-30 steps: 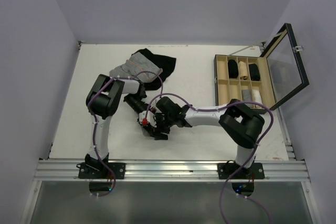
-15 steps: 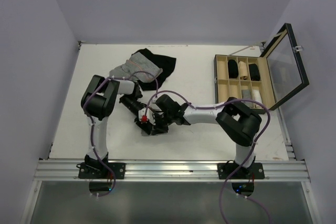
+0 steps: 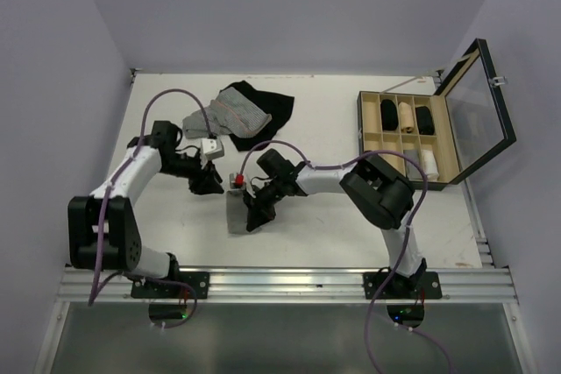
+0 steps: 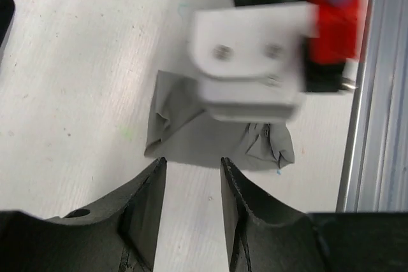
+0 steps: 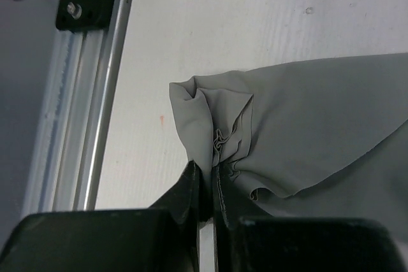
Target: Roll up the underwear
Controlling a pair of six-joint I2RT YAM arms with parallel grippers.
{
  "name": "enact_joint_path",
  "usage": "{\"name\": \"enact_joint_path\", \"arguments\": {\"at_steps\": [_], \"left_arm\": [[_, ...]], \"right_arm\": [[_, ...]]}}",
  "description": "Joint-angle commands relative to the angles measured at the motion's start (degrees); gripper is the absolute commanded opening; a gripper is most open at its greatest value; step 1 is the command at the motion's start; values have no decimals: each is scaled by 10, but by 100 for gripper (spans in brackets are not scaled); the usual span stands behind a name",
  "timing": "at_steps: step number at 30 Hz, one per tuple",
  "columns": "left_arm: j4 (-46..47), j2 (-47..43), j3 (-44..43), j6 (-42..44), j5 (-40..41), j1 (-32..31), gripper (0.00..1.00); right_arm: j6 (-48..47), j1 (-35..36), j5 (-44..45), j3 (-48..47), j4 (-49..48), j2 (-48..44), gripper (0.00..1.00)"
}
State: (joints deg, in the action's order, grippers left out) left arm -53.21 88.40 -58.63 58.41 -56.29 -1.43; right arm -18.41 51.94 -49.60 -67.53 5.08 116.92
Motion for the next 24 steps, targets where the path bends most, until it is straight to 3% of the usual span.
{"name": "enact_joint_path", "arguments": {"at_steps": [1, 5, 9, 11, 17, 24], "left_arm": [[75, -105, 83, 49, 32, 6, 43], [137, -254, 206, 84, 60, 6, 48], [157, -324, 262, 121, 91, -11, 52], [171, -349, 289, 131, 129, -50, 53], [214, -394, 334, 123, 170, -148, 56], [257, -361, 336, 99, 229, -240, 56]], "right_arm": [[36, -14, -28, -22, 70, 59, 0], [51, -25, -50, -68, 113, 114, 0], [78, -35, -64, -112, 147, 159, 0], [94, -42, -73, -133, 157, 183, 0], [134, -48, -68, -175, 187, 224, 0], [167, -52, -73, -214, 212, 260, 0]]}}
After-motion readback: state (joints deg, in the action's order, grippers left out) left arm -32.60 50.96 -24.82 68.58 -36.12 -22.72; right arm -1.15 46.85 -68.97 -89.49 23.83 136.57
